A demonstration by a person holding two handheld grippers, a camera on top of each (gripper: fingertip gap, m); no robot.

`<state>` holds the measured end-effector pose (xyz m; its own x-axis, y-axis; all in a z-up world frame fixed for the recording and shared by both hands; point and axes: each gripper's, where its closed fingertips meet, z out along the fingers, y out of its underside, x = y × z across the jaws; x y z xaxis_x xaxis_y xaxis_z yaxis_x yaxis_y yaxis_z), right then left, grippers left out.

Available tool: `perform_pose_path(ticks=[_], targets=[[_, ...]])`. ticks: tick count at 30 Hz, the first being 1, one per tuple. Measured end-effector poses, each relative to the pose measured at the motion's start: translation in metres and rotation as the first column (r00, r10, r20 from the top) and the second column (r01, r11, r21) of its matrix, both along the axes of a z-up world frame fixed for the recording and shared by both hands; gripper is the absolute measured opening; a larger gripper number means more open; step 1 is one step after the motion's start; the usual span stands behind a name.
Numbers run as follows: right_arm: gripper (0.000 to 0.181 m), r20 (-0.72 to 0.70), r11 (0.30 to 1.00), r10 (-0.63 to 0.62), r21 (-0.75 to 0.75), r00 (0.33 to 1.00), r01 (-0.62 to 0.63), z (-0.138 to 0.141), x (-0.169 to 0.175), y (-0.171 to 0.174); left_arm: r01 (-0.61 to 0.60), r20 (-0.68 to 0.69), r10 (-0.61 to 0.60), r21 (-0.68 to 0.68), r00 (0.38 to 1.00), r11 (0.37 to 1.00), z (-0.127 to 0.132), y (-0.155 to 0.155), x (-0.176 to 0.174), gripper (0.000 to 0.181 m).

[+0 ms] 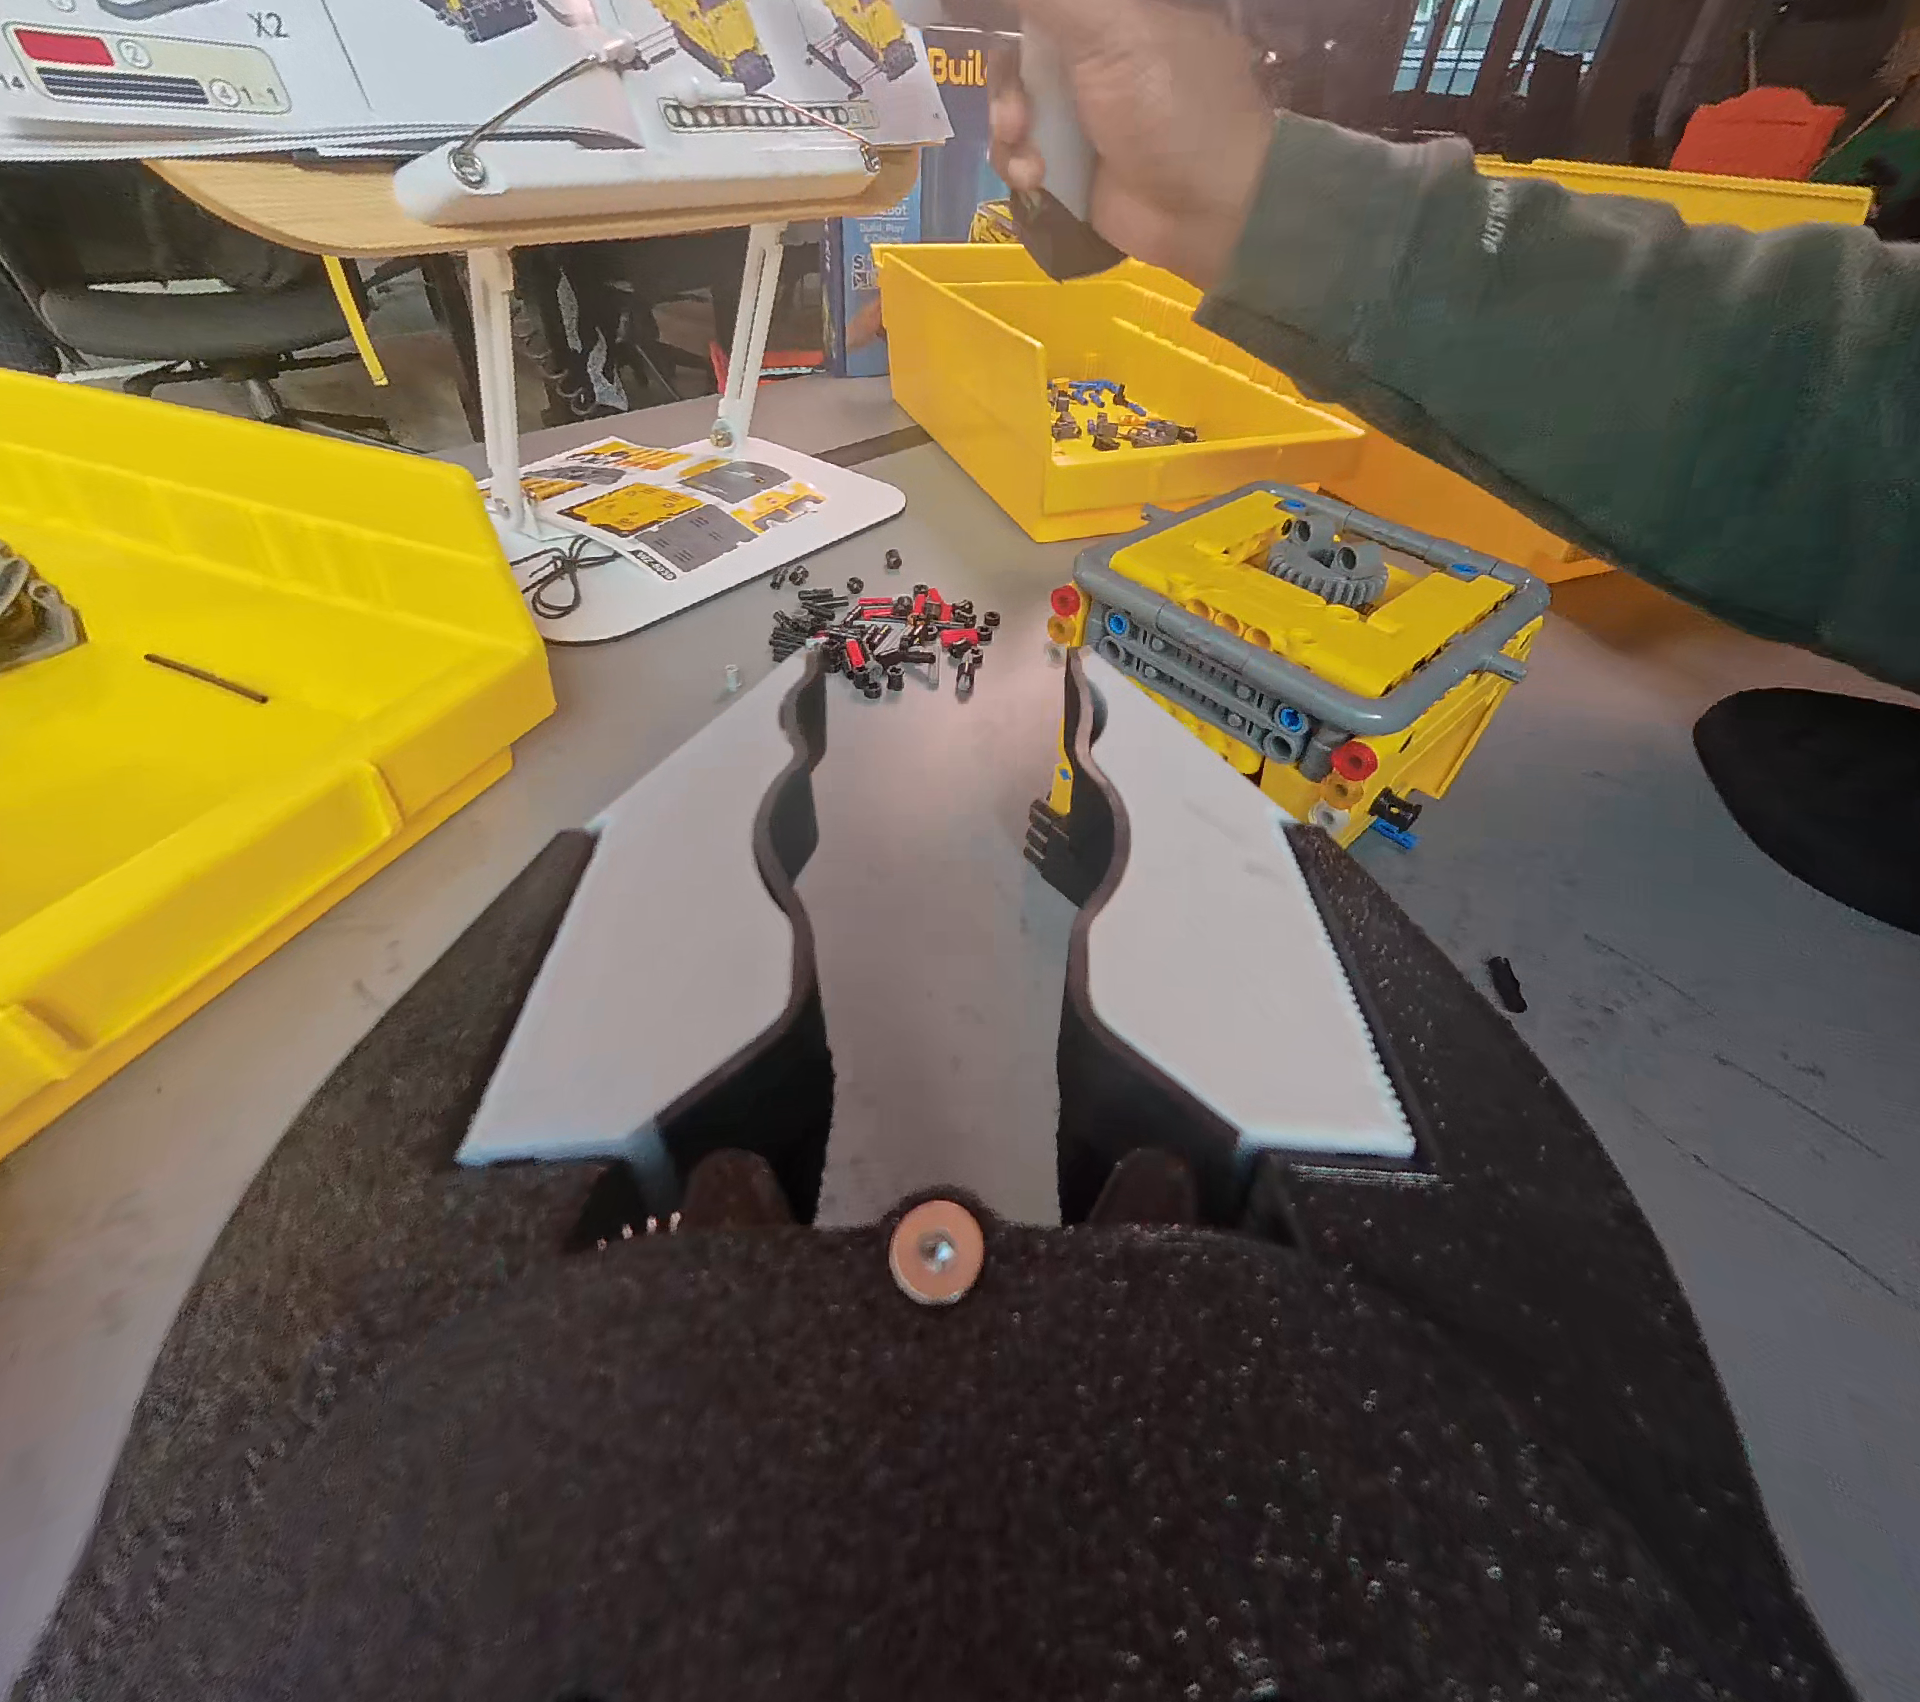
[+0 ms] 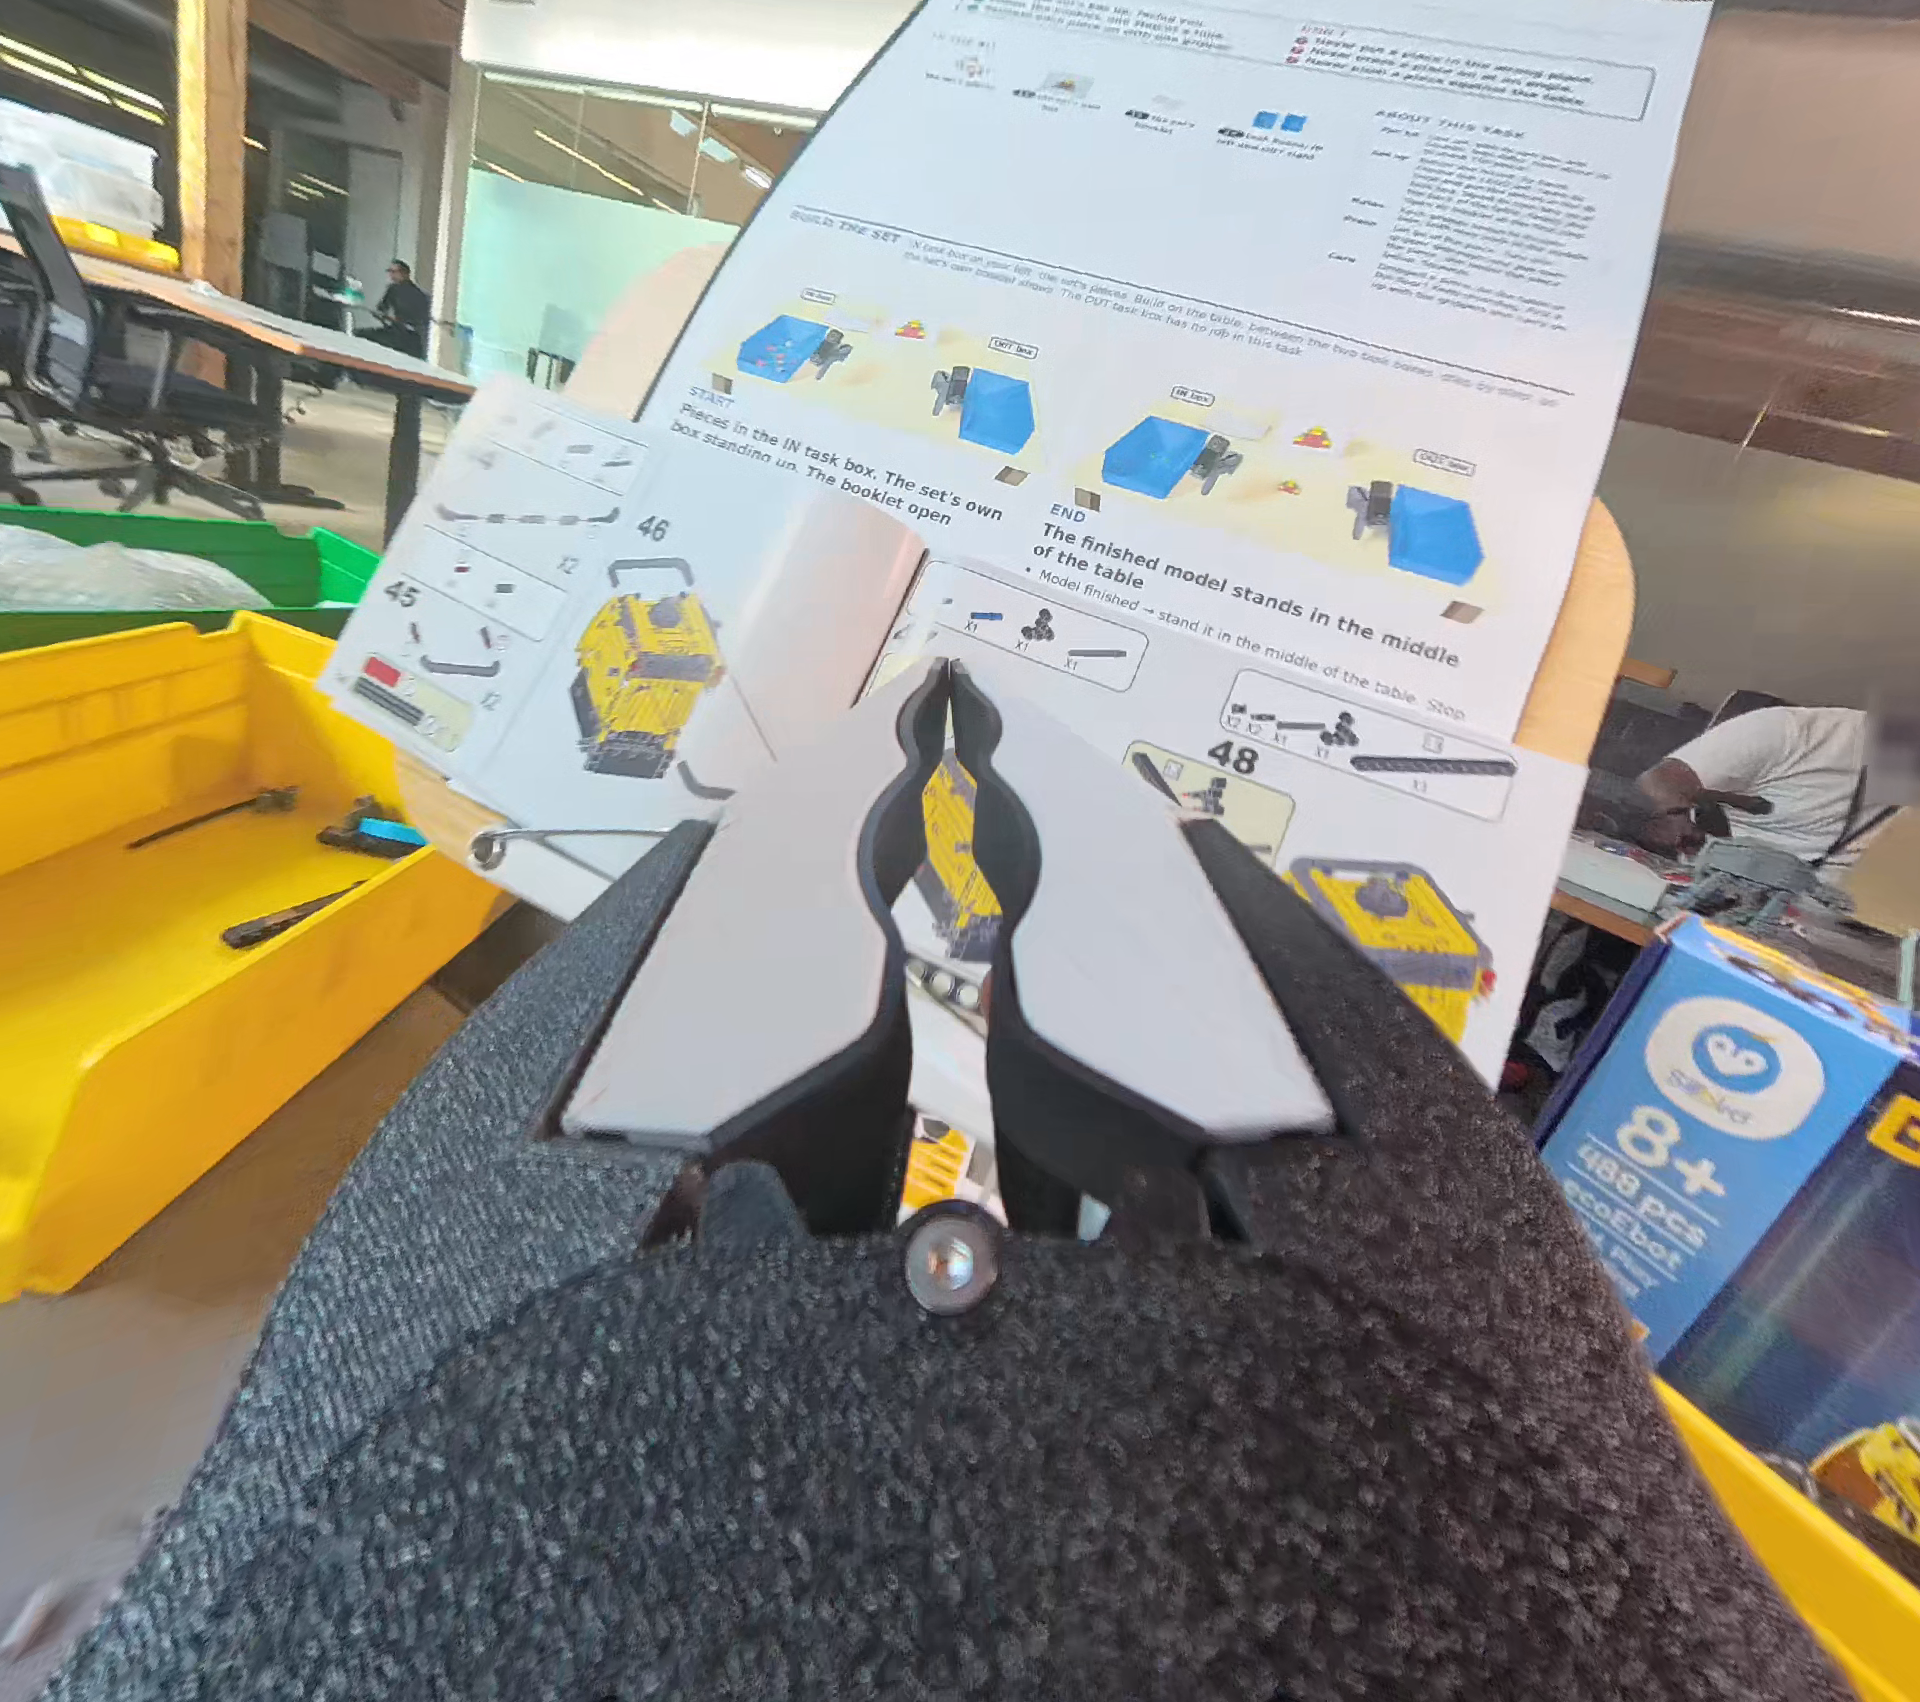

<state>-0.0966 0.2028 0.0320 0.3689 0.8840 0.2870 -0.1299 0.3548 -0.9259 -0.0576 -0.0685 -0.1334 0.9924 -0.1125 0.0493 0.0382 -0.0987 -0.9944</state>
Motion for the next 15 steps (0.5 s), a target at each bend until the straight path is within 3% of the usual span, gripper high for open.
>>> perform_pose_path(ticks=[6,15], targets=[[0.000,0.097,0.995,-0.075,-0.051,0.992,0.080,0.000,-0.055,0.039,-0.014,-0.001,0.014,0.003,1.000,1.000,0.001,-0.001,-0.004,0.046],[0.000,0.133,0.993,-0.097,-0.057,0.986,0.105,-0.009,-0.063,0.053,0.000,0.039,0.000,0.004,0.999,1.000,0.002,-0.002,-0.004,0.046]])
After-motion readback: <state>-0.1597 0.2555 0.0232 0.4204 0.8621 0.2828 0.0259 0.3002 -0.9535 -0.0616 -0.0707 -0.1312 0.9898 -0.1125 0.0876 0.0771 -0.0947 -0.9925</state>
